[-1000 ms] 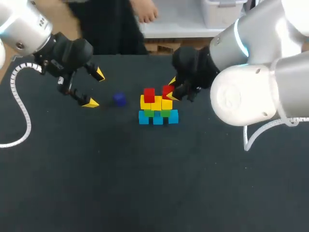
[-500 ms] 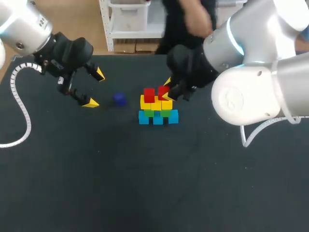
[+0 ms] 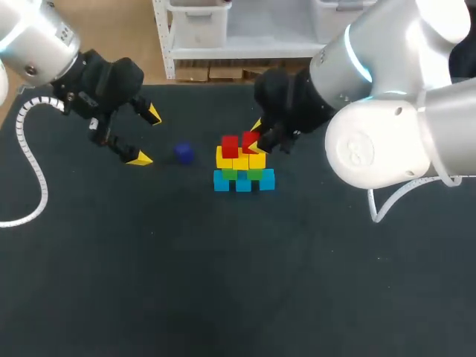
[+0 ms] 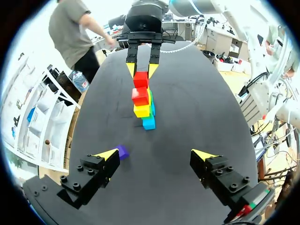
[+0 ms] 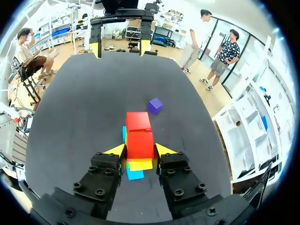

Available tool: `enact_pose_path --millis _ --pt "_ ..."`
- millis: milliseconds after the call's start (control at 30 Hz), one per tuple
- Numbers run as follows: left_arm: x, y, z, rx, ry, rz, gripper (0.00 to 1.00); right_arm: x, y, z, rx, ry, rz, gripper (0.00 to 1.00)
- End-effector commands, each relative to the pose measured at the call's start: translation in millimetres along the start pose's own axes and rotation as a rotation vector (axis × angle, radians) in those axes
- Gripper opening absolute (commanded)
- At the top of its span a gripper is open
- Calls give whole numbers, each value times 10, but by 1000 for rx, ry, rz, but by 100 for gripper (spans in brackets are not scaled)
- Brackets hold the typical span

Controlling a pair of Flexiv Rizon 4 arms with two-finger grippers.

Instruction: Place the blue cubes, place green cubes on the blue cubes, place the yellow cubes on the green cubes, then place the red cubes on the yellow cubes, and place purple cube on the red cubes.

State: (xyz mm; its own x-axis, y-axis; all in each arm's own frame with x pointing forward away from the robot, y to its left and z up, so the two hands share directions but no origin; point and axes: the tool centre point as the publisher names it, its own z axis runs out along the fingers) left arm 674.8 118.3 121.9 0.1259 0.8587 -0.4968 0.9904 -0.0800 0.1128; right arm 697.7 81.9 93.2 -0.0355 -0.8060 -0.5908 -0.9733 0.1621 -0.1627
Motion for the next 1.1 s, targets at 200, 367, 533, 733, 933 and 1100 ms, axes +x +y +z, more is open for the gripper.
enact_pose_path --millis 200,367,533,733,933,1100 --pt "14 -7 -1 -2 -4 3 100 -9 -25 62 -15 -1 0 0" --pt "14 -7 -1 -2 -4 3 100 -5 -36 70 -17 -1 3 0" --pt "14 -7 -1 -2 -4 3 100 8 -40 90 -21 1 5 0" --pt "14 -7 -1 -2 -4 3 100 15 -46 100 -25 2 6 0" --pt "14 -7 -1 -2 -4 3 100 20 -56 102 -27 2 7 0" --pt "14 -7 -1 -2 -4 3 100 25 -60 106 -30 4 8 11"
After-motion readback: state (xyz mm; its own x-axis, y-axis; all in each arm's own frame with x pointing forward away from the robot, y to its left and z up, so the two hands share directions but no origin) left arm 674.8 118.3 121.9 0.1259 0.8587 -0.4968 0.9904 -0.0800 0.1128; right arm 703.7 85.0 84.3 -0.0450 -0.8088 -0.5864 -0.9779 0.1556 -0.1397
